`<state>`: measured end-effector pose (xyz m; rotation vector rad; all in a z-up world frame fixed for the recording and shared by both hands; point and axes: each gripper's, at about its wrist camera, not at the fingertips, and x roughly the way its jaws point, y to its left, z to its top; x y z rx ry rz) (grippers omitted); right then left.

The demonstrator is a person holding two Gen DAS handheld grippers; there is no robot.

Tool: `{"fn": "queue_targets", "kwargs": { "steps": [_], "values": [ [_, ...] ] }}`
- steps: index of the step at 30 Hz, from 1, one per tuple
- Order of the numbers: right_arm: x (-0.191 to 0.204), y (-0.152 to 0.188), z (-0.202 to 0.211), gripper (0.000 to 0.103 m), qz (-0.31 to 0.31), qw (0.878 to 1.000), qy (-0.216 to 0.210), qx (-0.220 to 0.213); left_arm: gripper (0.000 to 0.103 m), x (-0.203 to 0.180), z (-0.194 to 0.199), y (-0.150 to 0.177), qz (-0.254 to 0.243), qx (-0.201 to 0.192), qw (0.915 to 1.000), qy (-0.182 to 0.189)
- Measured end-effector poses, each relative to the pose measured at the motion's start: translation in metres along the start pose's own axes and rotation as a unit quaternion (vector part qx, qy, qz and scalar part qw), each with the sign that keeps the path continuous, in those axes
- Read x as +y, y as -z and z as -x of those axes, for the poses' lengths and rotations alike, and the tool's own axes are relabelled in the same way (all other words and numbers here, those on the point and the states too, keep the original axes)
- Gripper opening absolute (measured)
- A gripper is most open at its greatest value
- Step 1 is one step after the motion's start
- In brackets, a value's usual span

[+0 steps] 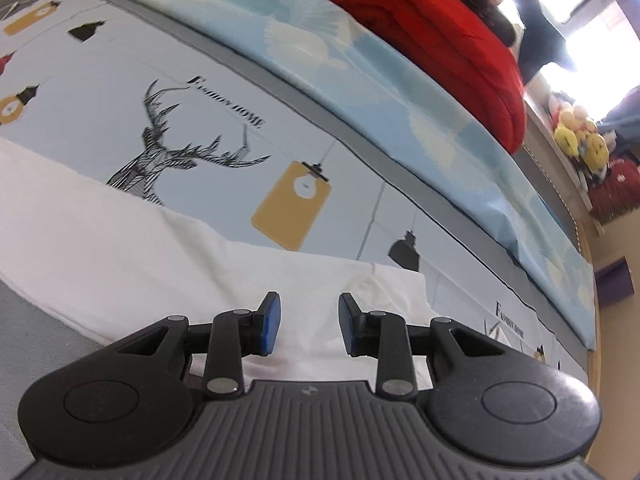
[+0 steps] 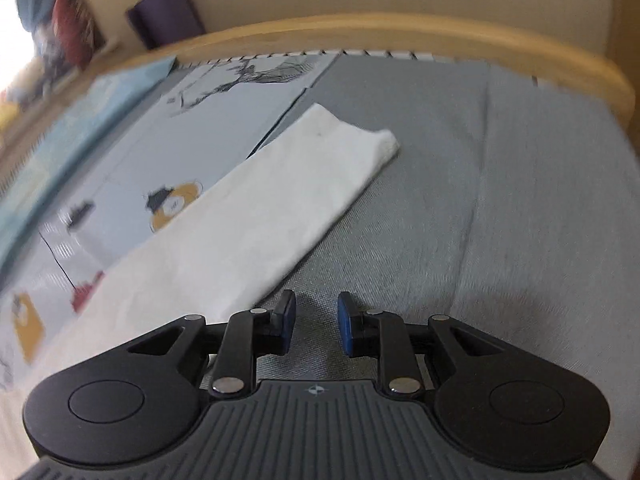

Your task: Fold small clothes

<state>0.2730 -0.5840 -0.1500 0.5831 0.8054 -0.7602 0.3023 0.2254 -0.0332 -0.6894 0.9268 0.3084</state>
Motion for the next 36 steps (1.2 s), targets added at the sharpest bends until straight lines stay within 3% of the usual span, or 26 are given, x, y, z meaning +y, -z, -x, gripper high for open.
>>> {"fn": "queue_targets", "kwargs": {
  "steps": [2, 5, 8, 10, 14, 18, 21, 23, 25, 26, 29, 31, 32, 34, 36],
  "values": [
    [0.015, 0.001, 0.012, 0.025, 0.028, 1.000, -0.006, -0.010, 0.034, -0.006, 0.003, 0.000, -0.007, -0.002, 1.0000, 0.005],
    [0.046, 0.007, 0.037, 0.025, 0.075, 0.995, -0.059, 0.010, 0.034, -0.012, 0.009, 0.000, -0.007, -0.006, 0.9999, 0.008],
    [0.077, 0.026, 0.075, 0.026, 0.153, 0.978, -0.137, 0.043, 0.034, -0.014, 0.017, 0.000, -0.009, -0.006, 0.9998, 0.017],
    [0.094, 0.043, 0.097, 0.031, 0.217, 0.955, -0.184, 0.083, 0.034, -0.015, 0.024, -0.001, -0.014, -0.007, 0.9996, 0.024],
    [0.102, 0.101, 0.133, 0.038, 0.349, 0.884, -0.239, 0.198, 0.034, -0.011, 0.043, 0.001, -0.036, -0.017, 0.9989, 0.025],
    [0.078, 0.154, 0.149, 0.044, 0.437, 0.838, -0.214, 0.249, 0.034, 0.000, 0.063, 0.011, -0.056, -0.023, 0.9979, 0.021],
    [0.057, 0.183, 0.146, 0.044, 0.484, 0.808, -0.166, 0.292, 0.034, 0.012, 0.076, 0.021, -0.054, -0.024, 0.9981, 0.018],
    [0.050, 0.189, 0.154, 0.043, 0.504, 0.801, -0.169, 0.273, 0.034, 0.018, 0.085, 0.026, -0.048, -0.023, 0.9983, 0.022],
    [0.048, 0.189, 0.158, 0.011, 0.501, 0.806, -0.161, 0.272, 0.034, 0.019, 0.092, 0.031, -0.052, -0.025, 0.9979, 0.028],
    [0.048, 0.188, 0.158, 0.003, 0.496, 0.809, -0.160, 0.274, 0.034, 0.018, 0.096, 0.033, -0.058, -0.026, 0.9975, 0.030],
    [0.046, 0.187, 0.163, 0.004, 0.493, 0.819, -0.141, 0.258, 0.034, 0.015, 0.101, 0.037, -0.080, -0.027, 0.9958, 0.036],
    [0.048, 0.189, 0.167, 0.017, 0.495, 0.828, -0.116, 0.236, 0.034, 0.013, 0.101, 0.036, -0.086, -0.025, 0.9954, 0.035],
    [0.045, 0.188, 0.175, 0.018, 0.490, 0.837, -0.114, 0.217, 0.034, 0.013, 0.100, 0.035, -0.085, -0.025, 0.9955, 0.033],
    [0.051, 0.187, 0.193, 0.019, 0.494, 0.840, -0.143, 0.174, 0.034, 0.013, 0.099, 0.032, -0.084, -0.025, 0.9956, 0.035],
    [0.061, 0.194, 0.214, 0.025, 0.507, 0.827, -0.195, 0.148, 0.034, 0.012, 0.096, 0.029, -0.083, -0.023, 0.9956, 0.036]
  ]
}}
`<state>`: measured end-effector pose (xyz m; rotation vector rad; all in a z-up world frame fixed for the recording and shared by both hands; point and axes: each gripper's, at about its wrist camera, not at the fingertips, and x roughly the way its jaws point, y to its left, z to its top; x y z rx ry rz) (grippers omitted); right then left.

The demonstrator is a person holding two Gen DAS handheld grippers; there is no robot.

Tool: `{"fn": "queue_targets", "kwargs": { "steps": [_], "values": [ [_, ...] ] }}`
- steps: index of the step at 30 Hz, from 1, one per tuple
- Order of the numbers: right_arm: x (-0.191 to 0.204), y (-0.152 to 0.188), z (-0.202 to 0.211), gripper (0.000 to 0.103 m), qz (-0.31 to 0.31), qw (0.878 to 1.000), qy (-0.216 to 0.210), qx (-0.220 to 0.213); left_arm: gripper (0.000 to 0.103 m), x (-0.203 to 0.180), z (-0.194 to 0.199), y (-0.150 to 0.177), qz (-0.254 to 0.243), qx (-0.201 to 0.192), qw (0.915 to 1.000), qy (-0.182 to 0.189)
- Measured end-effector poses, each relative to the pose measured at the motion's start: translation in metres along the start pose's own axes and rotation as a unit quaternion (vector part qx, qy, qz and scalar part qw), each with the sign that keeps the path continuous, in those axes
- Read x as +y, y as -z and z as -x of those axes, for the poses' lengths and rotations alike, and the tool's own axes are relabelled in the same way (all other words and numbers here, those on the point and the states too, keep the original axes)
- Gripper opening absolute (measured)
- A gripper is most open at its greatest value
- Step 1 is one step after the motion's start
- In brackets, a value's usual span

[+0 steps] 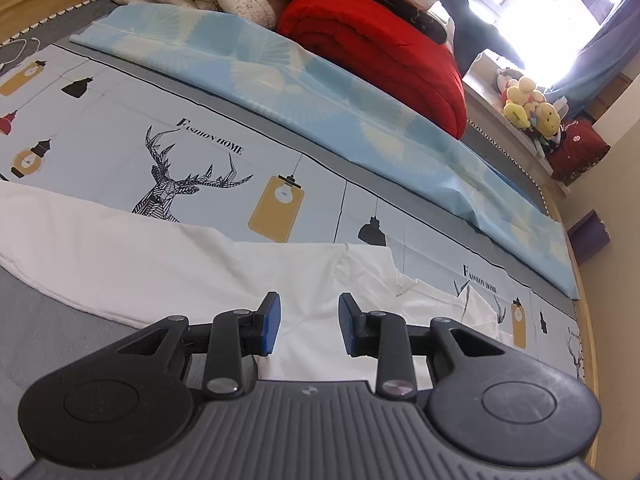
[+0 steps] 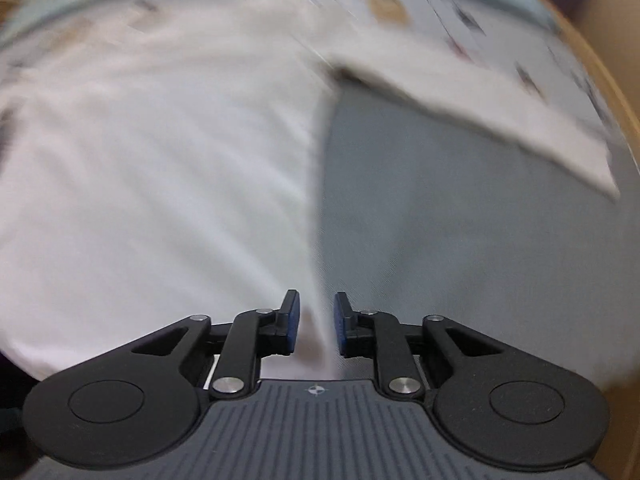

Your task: Fold small clothes

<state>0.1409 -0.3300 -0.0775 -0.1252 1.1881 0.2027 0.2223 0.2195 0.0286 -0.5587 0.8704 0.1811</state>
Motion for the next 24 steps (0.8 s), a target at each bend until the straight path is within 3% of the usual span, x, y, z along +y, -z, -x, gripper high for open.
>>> {"fn": "queue_targets", "kwargs": {
  "steps": [2, 5, 7, 8, 13, 16, 20, 24],
  "values": [
    [0.023, -0.001, 0.000, 0.038, 0.028, 0.998, -0.064, -0.003, 0.034, 0.001, -0.002, -0.004, 0.002, -0.001, 1.0000, 0.001],
    [0.061, 0.009, -0.023, 0.040, 0.097, 0.986, -0.126, 0.056, 0.036, 0.006, -0.003, -0.008, 0.011, -0.001, 0.9999, -0.001],
    [0.079, 0.021, -0.042, 0.042, 0.158, 0.976, -0.107, 0.101, 0.036, 0.013, -0.003, -0.011, 0.018, -0.002, 0.9998, -0.003],
    [0.085, 0.024, -0.042, 0.044, 0.186, 0.973, -0.101, 0.088, 0.036, 0.016, -0.002, -0.013, 0.021, -0.003, 0.9998, -0.005],
    [0.084, 0.014, -0.043, 0.043, 0.189, 0.972, -0.101, 0.094, 0.036, 0.045, -0.002, -0.021, 0.039, -0.007, 0.9989, -0.026],
    [0.089, -0.002, -0.015, 0.043, 0.176, 0.978, -0.103, 0.034, 0.036, 0.062, -0.001, -0.025, 0.046, -0.010, 0.9982, -0.036],
    [0.096, -0.054, 0.024, 0.044, 0.119, 0.985, -0.099, -0.074, 0.034, 0.082, 0.003, -0.028, 0.063, -0.030, 0.9951, -0.071],
    [0.111, -0.108, 0.054, 0.055, 0.052, 0.979, -0.091, -0.177, 0.031, 0.092, 0.002, -0.028, 0.046, -0.046, 0.9934, -0.094]
  ]
}}
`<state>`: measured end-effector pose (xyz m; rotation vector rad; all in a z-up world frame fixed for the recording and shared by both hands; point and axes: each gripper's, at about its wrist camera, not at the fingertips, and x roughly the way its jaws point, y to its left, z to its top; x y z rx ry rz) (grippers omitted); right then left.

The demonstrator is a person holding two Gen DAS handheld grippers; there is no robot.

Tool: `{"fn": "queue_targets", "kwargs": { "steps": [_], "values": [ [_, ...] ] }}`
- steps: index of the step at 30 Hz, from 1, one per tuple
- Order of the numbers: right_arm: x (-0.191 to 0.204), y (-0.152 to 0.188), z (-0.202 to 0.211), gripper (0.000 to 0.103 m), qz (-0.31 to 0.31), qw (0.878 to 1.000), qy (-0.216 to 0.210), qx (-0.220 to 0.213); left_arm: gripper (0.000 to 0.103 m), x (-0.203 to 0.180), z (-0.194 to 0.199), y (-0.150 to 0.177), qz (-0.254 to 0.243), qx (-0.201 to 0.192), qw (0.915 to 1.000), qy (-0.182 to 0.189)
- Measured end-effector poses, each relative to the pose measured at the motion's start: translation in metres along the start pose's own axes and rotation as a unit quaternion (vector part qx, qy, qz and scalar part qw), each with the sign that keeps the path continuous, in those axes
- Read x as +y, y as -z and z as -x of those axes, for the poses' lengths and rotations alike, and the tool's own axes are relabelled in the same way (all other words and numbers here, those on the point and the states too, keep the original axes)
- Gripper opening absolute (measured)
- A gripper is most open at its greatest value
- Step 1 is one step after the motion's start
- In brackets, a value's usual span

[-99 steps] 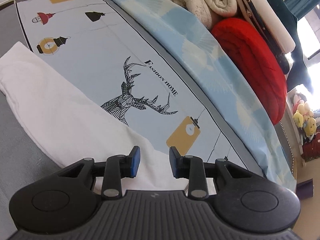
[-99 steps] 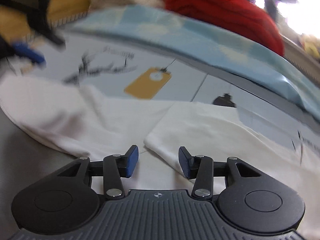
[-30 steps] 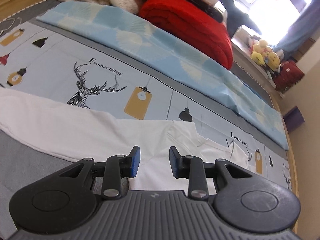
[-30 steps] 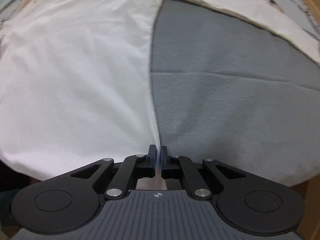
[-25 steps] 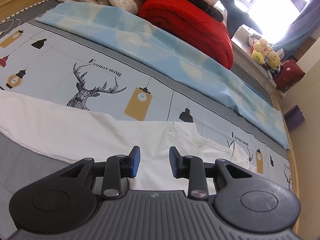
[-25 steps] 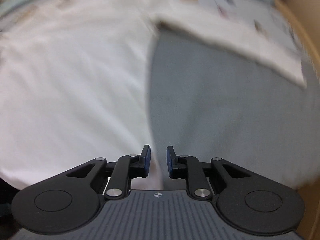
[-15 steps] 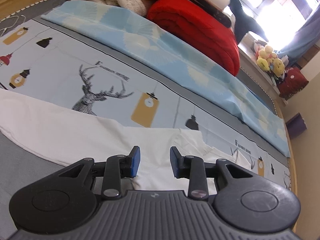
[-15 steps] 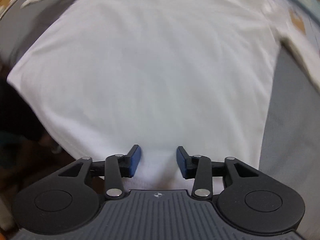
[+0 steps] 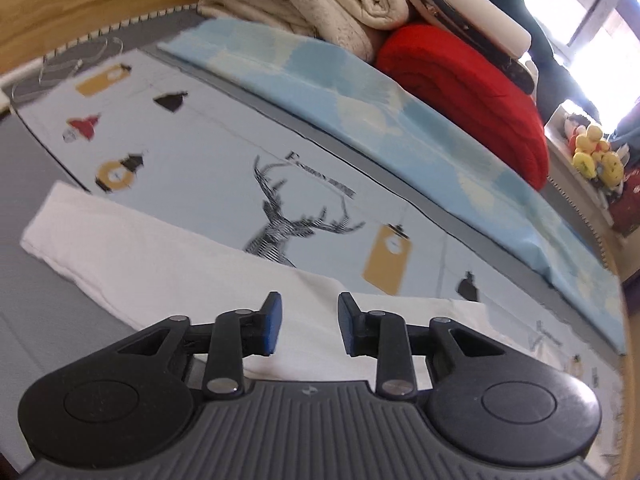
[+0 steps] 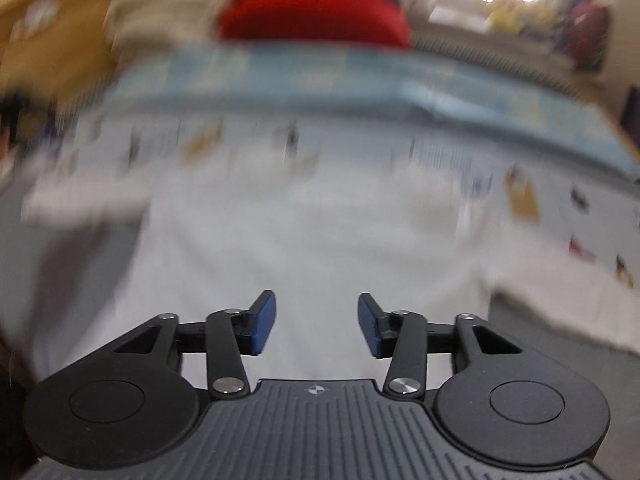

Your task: Fold small clothes

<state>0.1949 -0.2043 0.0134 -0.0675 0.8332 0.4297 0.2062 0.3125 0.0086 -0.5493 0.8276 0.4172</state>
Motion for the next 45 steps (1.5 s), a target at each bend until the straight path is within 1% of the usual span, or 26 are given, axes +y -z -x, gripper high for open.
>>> {"fn": "queue_targets", "kwargs": {
  "steps": [2, 4, 7, 8, 10, 13, 15, 16, 18, 19, 21, 23, 25, 29, 32, 34, 35, 36, 38, 40, 41, 42, 44, 45],
  "values": [
    [0.002, -0.022, 0.001, 0.061, -0.029, 0.998, 0.004, -0.055, 0.029, 0.004, -0.002, 0.000, -0.009, -0.009, 0.9999, -0.010],
    [0.010, -0.037, -0.007, 0.061, -0.049, 0.995, 0.012, -0.090, 0.028, 0.011, -0.005, -0.001, -0.005, -0.016, 0.9998, -0.014],
    [0.012, -0.037, -0.022, 0.061, -0.063, 0.989, 0.028, -0.127, 0.028, 0.033, -0.013, -0.006, 0.014, -0.016, 0.9996, -0.018],
    [0.010, -0.034, -0.034, 0.061, -0.074, 0.990, 0.031, -0.120, 0.028, 0.044, -0.016, -0.008, 0.026, -0.012, 0.9993, -0.022],
    [0.003, -0.033, -0.056, 0.061, -0.112, 0.990, 0.031, -0.075, 0.028, 0.065, -0.026, -0.011, 0.050, -0.003, 0.9981, -0.036],
    [-0.004, -0.031, -0.086, 0.061, -0.166, 0.986, -0.008, -0.027, 0.028, 0.098, -0.043, -0.013, 0.084, 0.014, 0.9947, -0.058],
    [0.000, -0.027, -0.095, 0.061, -0.173, 0.985, -0.002, -0.012, 0.028, 0.124, -0.052, -0.012, 0.117, 0.019, 0.9907, -0.066],
    [0.000, -0.027, -0.101, 0.061, -0.169, 0.986, 0.008, -0.007, 0.029, 0.138, -0.057, -0.011, 0.135, 0.024, 0.9877, -0.075],
    [0.005, -0.022, -0.106, 0.058, -0.160, 0.987, 0.027, 0.009, 0.032, 0.167, -0.064, -0.009, 0.185, 0.035, 0.9778, -0.091],
    [0.004, -0.021, -0.111, 0.053, -0.156, 0.987, 0.035, 0.023, 0.032, 0.180, -0.066, -0.007, 0.214, 0.039, 0.9715, -0.095],
    [0.008, -0.019, -0.116, 0.046, -0.153, 0.987, 0.037, 0.034, 0.033, 0.205, -0.070, -0.003, 0.269, 0.043, 0.9576, -0.094],
    [0.012, -0.023, -0.119, 0.041, -0.148, 0.988, 0.036, 0.037, 0.033, 0.222, -0.072, 0.001, 0.303, 0.043, 0.9473, -0.095],
    [0.016, -0.022, -0.118, 0.040, -0.137, 0.989, 0.035, 0.031, 0.033, 0.231, -0.075, 0.004, 0.317, 0.042, 0.9427, -0.097],
    [0.021, -0.021, -0.120, 0.040, -0.121, 0.991, 0.044, 0.035, 0.033, 0.244, -0.084, 0.010, 0.337, 0.032, 0.9375, -0.081],
    [0.022, -0.018, -0.124, 0.040, -0.122, 0.990, 0.048, 0.045, 0.031, 0.247, -0.086, 0.012, 0.331, 0.018, 0.9402, -0.078],
    [0.023, -0.015, -0.126, 0.040, -0.120, 0.990, 0.048, 0.050, 0.017, 0.240, -0.085, 0.010, 0.307, 0.020, 0.9469, -0.094],
    [0.023, -0.015, -0.125, 0.040, -0.119, 0.990, 0.049, 0.051, 0.005, 0.234, -0.085, 0.008, 0.286, 0.024, 0.9519, -0.109],
    [0.023, -0.014, -0.125, 0.040, -0.118, 0.990, 0.048, 0.052, 0.004, 0.227, -0.085, 0.006, 0.269, 0.022, 0.9552, -0.122],
    [0.021, -0.014, -0.124, 0.040, -0.118, 0.990, 0.047, 0.053, 0.004, 0.211, -0.079, 0.003, 0.246, 0.005, 0.9587, -0.142],
    [0.020, -0.013, -0.124, 0.040, -0.120, 0.990, 0.045, 0.055, 0.003, 0.182, -0.067, -0.004, 0.209, -0.014, 0.9655, -0.155],
    [0.019, -0.012, -0.123, 0.040, -0.121, 0.990, 0.045, 0.055, 0.003, 0.162, -0.059, -0.010, 0.183, -0.026, 0.9710, -0.152],
    [0.018, -0.012, -0.123, 0.040, -0.121, 0.990, 0.046, 0.055, 0.003, 0.139, -0.050, -0.013, 0.159, -0.037, 0.9770, -0.137],
    [0.014, -0.011, -0.122, 0.040, -0.123, 0.990, 0.046, 0.055, 0.003, 0.086, -0.031, -0.018, 0.112, -0.057, 0.9883, -0.086],
    [0.013, -0.010, -0.121, 0.040, -0.124, 0.990, 0.045, 0.054, 0.003, 0.059, -0.021, -0.016, 0.088, -0.066, 0.9921, -0.059]
  ]
}}
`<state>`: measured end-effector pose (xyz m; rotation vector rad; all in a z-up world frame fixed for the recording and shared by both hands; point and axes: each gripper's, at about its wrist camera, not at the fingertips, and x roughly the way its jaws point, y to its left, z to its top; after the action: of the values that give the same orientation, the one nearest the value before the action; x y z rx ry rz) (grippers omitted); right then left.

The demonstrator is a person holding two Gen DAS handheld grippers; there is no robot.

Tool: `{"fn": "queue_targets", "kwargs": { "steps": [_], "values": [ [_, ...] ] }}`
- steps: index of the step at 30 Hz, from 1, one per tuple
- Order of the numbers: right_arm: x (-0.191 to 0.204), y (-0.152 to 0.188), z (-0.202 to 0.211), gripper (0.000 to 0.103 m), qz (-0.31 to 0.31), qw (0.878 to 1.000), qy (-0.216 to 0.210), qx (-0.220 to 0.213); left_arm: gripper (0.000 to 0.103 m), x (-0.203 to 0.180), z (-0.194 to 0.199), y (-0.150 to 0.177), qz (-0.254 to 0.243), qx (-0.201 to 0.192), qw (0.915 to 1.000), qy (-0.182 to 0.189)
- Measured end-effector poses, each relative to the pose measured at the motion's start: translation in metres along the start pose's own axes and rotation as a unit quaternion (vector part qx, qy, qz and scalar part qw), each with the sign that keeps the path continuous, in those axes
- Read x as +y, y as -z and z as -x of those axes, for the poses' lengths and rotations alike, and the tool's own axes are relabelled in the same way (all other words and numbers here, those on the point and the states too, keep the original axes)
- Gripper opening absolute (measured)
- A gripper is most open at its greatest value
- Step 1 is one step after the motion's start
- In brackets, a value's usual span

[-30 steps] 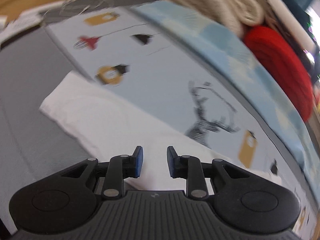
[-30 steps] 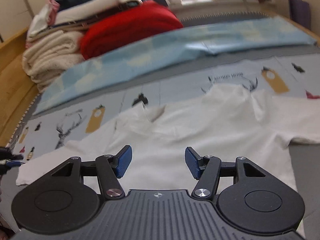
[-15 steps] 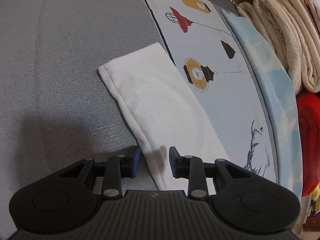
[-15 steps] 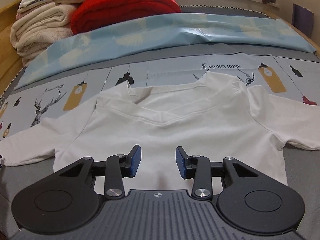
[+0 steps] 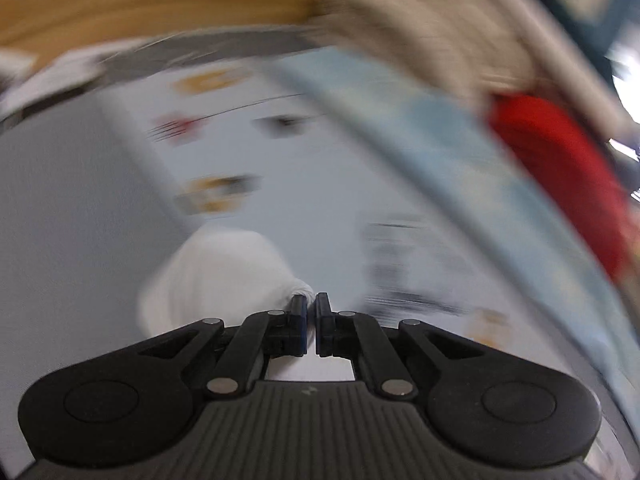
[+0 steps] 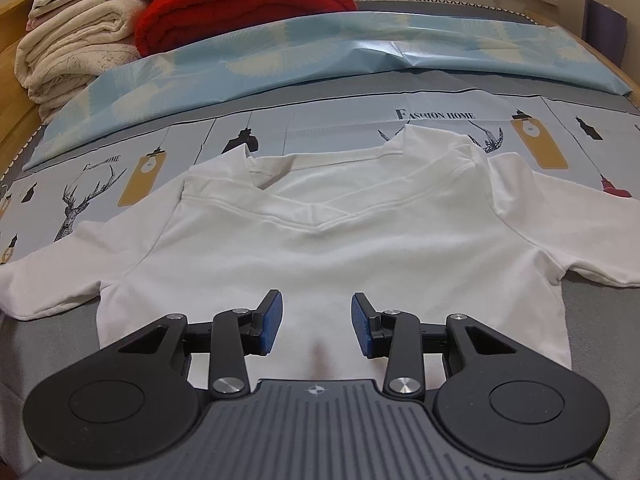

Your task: Fold small clothes

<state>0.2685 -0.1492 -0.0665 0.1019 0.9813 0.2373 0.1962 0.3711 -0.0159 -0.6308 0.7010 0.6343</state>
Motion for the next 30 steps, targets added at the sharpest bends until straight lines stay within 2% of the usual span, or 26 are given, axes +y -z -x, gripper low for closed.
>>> {"fn": "queue_targets", "kwargs": {
  "steps": [1, 3, 5, 6, 7, 8, 9, 10, 13, 15, 16, 18, 20, 21, 23, 27, 30],
  "values": [
    [-0.002, 0.000, 0.001, 0.035, -0.001, 1.000, -0.001, -0.001, 0.003, -0.027, 0.012, 0.008, -0.021, -0.009, 0.9993, 0.032],
    [-0.006, 0.002, 0.001, 0.008, -0.001, 1.000, -0.007, -0.001, 0.003, -0.084, 0.034, 0.033, -0.070, -0.006, 0.9914, 0.110],
    [-0.011, 0.004, 0.000, 0.004, -0.002, 1.000, -0.011, -0.003, 0.004, -0.139, 0.051, 0.068, -0.115, 0.016, 0.9733, 0.198],
    [-0.013, 0.005, -0.001, 0.004, -0.005, 1.000, -0.010, -0.005, 0.006, -0.164, 0.056, 0.088, -0.131, 0.044, 0.9609, 0.240],
    [-0.017, 0.005, -0.003, 0.004, -0.012, 1.000, -0.009, -0.003, 0.011, -0.188, 0.058, 0.108, -0.146, 0.090, 0.9420, 0.288],
    [-0.022, 0.005, -0.004, 0.004, -0.020, 1.000, -0.008, -0.001, 0.031, -0.206, 0.056, 0.123, -0.162, 0.139, 0.9211, 0.325],
    [-0.026, 0.005, -0.006, 0.005, -0.030, 1.000, -0.008, 0.001, 0.036, -0.220, 0.054, 0.135, -0.170, 0.175, 0.9059, 0.346],
    [-0.031, 0.004, -0.009, 0.005, -0.043, 0.999, -0.007, 0.004, 0.036, -0.225, 0.053, 0.142, -0.167, 0.177, 0.9074, 0.343],
    [-0.047, 0.002, -0.014, 0.005, -0.080, 0.997, -0.007, 0.010, 0.036, -0.221, 0.042, 0.138, -0.154, 0.146, 0.9370, 0.277],
    [-0.054, 0.001, -0.016, 0.006, -0.093, 0.996, -0.002, 0.011, 0.036, -0.208, 0.026, 0.126, -0.133, 0.137, 0.9574, 0.217],
    [-0.056, 0.000, -0.018, 0.006, -0.098, 0.995, 0.000, 0.013, 0.036, -0.201, 0.019, 0.121, -0.124, 0.138, 0.9650, 0.186],
    [-0.061, 0.000, -0.021, 0.007, -0.110, 0.994, -0.005, 0.014, 0.036, -0.187, 0.002, 0.113, -0.114, 0.143, 0.9746, 0.130],
    [-0.063, -0.001, -0.028, 0.013, -0.118, 0.993, -0.011, 0.023, 0.036, -0.174, -0.007, 0.108, -0.096, 0.147, 0.9800, 0.095],
    [-0.063, -0.002, -0.031, 0.018, -0.120, 0.992, -0.021, 0.024, 0.036, -0.168, -0.012, 0.103, -0.085, 0.149, 0.9810, 0.090],
    [-0.058, -0.003, -0.037, 0.026, -0.113, 0.993, -0.035, 0.024, 0.036, -0.162, -0.018, 0.097, -0.075, 0.154, 0.9809, 0.092],
    [-0.037, -0.008, -0.049, 0.029, -0.090, 0.994, -0.062, 0.023, 0.038, -0.162, -0.018, 0.094, -0.078, 0.156, 0.9803, 0.093],
    [-0.007, -0.011, -0.052, 0.039, -0.034, 0.996, -0.083, 0.015, 0.038, -0.164, -0.015, 0.095, -0.069, 0.160, 0.9802, 0.095]
  ]
}}
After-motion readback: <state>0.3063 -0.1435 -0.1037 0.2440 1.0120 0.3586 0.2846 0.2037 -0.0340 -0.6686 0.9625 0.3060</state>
